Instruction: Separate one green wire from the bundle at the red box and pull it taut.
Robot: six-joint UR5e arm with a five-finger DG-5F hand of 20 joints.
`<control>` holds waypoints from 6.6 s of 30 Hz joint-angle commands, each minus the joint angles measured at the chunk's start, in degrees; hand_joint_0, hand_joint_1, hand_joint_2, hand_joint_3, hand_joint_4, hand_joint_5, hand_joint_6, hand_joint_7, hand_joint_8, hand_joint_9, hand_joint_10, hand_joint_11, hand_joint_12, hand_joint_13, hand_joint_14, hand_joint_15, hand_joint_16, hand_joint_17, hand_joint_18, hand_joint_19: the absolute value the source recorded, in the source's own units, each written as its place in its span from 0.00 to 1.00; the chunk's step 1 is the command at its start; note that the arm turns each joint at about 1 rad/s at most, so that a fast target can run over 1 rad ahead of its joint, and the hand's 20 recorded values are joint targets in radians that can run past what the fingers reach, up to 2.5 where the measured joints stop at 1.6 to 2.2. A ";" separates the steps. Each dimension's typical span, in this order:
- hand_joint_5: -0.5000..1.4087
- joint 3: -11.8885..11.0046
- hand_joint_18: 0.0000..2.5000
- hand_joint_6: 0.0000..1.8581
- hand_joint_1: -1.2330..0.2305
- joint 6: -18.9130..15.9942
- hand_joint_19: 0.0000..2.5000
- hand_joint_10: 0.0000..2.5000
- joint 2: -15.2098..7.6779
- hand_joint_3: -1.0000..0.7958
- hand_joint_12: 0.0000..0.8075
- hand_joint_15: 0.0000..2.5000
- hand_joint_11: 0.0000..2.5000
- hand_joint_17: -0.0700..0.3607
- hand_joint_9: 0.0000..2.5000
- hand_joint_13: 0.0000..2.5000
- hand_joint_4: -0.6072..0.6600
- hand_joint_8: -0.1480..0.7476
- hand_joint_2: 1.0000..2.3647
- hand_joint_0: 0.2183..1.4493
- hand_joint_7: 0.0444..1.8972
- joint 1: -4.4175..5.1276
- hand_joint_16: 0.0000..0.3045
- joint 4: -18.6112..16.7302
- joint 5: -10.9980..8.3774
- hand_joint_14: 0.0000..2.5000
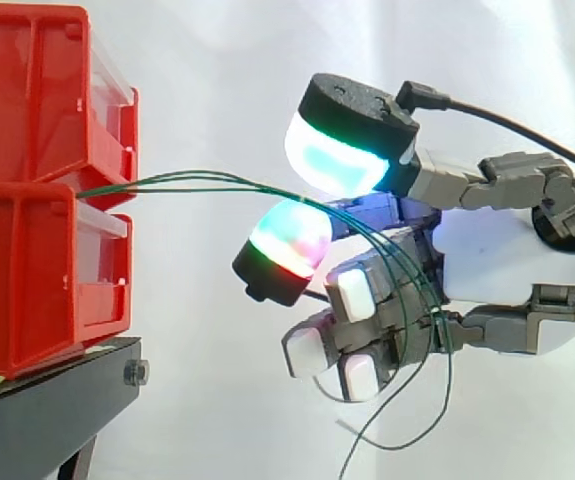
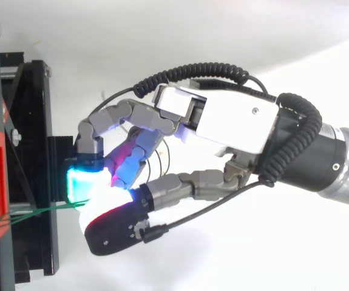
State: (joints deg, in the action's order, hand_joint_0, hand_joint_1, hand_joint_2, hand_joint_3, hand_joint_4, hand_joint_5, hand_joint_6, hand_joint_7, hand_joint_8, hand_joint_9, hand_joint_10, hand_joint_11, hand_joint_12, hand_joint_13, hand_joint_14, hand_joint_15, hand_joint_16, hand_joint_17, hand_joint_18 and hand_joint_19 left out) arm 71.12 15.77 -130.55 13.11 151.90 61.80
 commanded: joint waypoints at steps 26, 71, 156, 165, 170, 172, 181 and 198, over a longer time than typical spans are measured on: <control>0.20 -0.01 0.35 0.47 0.37 -0.13 0.30 0.01 0.04 0.31 0.43 0.20 0.21 0.47 0.49 0.40 0.60 0.48 0.00 0.30 0.57 0.16 0.19 0.07 -0.36 0.01; 0.20 0.08 0.35 0.44 0.33 -19.38 0.30 0.01 -0.05 0.29 0.43 0.21 0.19 0.48 0.47 0.41 0.58 0.48 0.00 0.27 0.58 2.62 0.20 6.57 -13.55 0.01; 0.16 0.08 0.34 0.44 0.47 -9.53 0.31 0.00 0.30 0.28 0.43 0.45 0.66 0.49 0.60 0.56 0.56 0.45 0.00 0.27 0.46 2.36 0.21 14.57 -4.05 0.01; 0.16 -0.01 0.34 0.44 0.47 -9.09 0.31 0.00 1.44 0.28 0.42 0.45 0.66 0.49 0.60 0.56 0.57 0.46 0.00 0.27 0.45 1.66 0.21 14.57 -4.05 0.01; 0.17 -0.01 0.34 0.45 0.47 -7.16 0.31 0.00 2.41 0.29 0.42 0.44 0.66 0.49 0.60 0.56 0.56 0.45 0.00 0.27 0.46 1.39 0.21 14.74 -4.05 0.01; 0.17 0.08 0.34 0.45 0.45 -6.90 0.31 0.00 2.50 0.32 0.40 0.44 0.66 0.48 0.60 0.56 0.56 0.44 0.01 0.29 0.46 1.31 0.20 14.48 -4.05 0.01; 0.16 -0.01 0.33 0.47 0.41 -6.46 0.31 0.00 2.50 0.44 0.41 0.45 0.66 0.48 0.58 0.55 0.56 0.45 0.02 0.32 0.47 1.57 0.20 13.51 -4.32 0.01; 0.16 -0.63 0.33 0.48 0.38 -5.75 0.31 0.00 2.50 0.30 0.42 0.43 0.65 0.48 0.58 0.54 0.57 0.47 0.00 0.30 0.44 1.83 0.20 11.67 -4.41 0.01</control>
State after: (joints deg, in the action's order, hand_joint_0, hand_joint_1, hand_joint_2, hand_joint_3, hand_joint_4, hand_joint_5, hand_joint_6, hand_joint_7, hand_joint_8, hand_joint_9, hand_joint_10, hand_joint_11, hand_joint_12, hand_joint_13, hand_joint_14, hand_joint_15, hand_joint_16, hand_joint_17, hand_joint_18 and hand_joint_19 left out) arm 70.48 9.70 -128.06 14.83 164.08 57.41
